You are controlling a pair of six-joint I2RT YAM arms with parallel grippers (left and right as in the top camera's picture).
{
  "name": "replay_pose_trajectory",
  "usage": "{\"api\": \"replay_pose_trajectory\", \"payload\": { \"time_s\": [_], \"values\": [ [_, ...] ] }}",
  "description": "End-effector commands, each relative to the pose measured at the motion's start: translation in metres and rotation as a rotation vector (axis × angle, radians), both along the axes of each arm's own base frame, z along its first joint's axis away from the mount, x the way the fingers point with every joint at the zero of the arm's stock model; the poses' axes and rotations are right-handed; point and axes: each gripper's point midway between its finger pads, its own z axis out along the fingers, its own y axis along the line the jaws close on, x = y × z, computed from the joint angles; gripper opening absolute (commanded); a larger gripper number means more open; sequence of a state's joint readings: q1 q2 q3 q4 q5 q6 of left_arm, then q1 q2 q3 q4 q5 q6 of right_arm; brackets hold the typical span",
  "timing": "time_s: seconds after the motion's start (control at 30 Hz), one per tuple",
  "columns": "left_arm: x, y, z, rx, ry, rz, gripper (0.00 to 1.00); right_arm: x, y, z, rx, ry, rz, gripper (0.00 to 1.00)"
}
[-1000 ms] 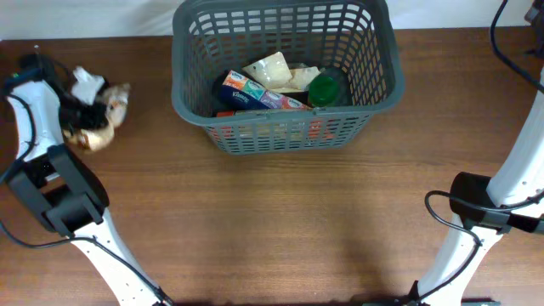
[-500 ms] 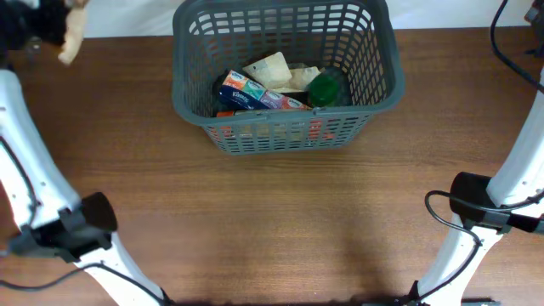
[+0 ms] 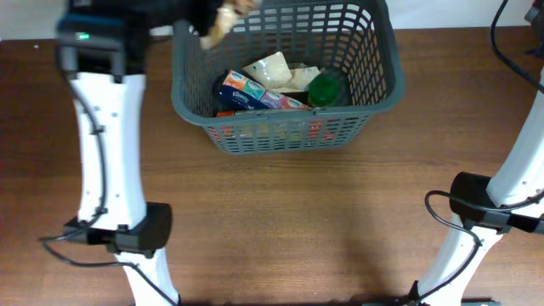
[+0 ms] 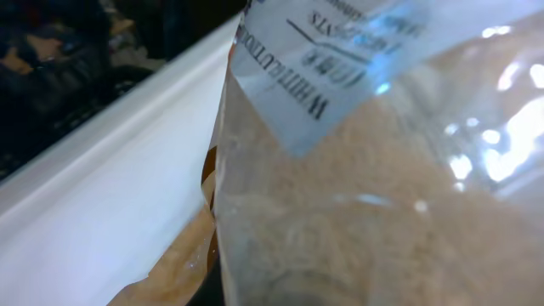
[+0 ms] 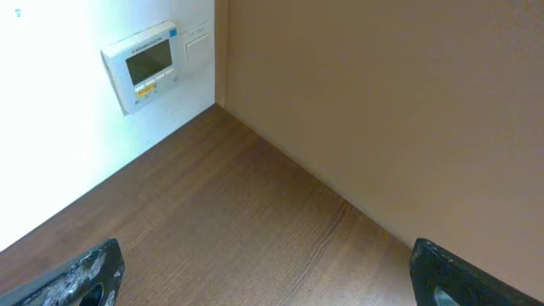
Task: Pack container
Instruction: 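Carry the mushroom bags over the basket and release them inside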
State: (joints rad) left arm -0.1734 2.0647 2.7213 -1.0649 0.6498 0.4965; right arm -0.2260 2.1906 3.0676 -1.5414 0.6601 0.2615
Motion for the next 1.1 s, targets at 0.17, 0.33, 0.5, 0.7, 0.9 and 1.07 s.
{"api": "replay_pose_trajectory", "payload": {
  "time_s": [0.17,0.33,0.5,0.7,0.9,1.07],
  "values": [
    [0.009,-0.075,-0.07,0.097,0.108,-0.09,0.02,-0.008,0.001,0.011,-0.001,-0.036,-0.006,0.99],
    [0.02,-0.105,-0.123,0.133,0.202,-0.133,0.02,-0.008,0.001,0.011,-0.001,-0.036,-0.006,0.99],
    [0.03,-0.112,-0.171,0.166,0.302,-0.142,0.15,-0.008,0.001,0.011,-0.001,-0.036,-0.006,0.99],
    [0.03,-0.112,-0.175,0.169,0.312,-0.142,0.99,-0.008,0.001,0.011,-0.001,-0.036,-0.006,0.99],
    [0.026,-0.097,-0.14,0.146,0.266,-0.087,0.99,-0.008,0.001,0.011,-0.001,-0.036,-0.006,0.99],
    [0.039,-0.027,-0.099,0.158,0.244,0.258,0.99,-0.008,0.001,0.011,-0.001,-0.036,-0.006,0.99]
  ]
}}
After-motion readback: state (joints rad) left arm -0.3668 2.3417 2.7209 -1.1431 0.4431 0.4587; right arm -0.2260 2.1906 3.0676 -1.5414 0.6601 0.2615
